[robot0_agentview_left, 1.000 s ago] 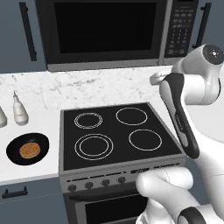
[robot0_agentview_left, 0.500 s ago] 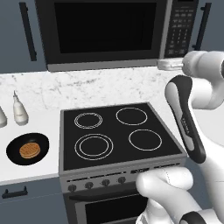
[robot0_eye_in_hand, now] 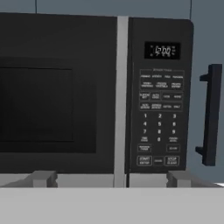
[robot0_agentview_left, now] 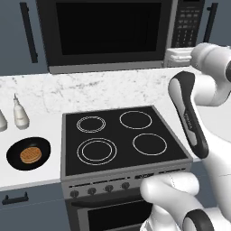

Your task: Open the microwave, place the bowl with waffle inside the microwave, then close the microwave door and turn it on.

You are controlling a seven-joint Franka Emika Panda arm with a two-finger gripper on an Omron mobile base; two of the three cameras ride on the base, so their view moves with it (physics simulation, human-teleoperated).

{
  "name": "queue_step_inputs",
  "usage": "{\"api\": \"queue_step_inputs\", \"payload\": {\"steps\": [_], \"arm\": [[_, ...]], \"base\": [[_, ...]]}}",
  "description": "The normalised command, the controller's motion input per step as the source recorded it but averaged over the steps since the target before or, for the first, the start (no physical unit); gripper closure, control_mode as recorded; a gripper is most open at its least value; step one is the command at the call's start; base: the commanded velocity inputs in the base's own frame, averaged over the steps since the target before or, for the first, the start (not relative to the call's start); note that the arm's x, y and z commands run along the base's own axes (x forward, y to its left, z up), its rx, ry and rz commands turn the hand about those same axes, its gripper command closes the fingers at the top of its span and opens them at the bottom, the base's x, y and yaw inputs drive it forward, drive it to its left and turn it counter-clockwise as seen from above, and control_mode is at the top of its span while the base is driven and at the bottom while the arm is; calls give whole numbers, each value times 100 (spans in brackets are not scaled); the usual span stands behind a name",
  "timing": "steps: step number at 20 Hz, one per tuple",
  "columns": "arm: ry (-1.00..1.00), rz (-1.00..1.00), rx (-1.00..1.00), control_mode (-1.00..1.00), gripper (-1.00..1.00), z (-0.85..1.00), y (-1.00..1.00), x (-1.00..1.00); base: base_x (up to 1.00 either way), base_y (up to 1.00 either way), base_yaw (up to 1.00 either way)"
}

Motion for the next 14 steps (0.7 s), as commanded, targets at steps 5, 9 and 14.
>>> {"api": "queue_step_inputs", "payload": {"steps": [5, 9, 14], "arm": [[-1, -2, 0, -100, -100, 17, -9, 29], [0, 0, 0, -100, -100, 2, 0, 49], [0, 4, 2, -100, -100, 0, -1, 48]], "base": [[0, 0, 0], [0, 0, 0], [0, 0, 0]]}}
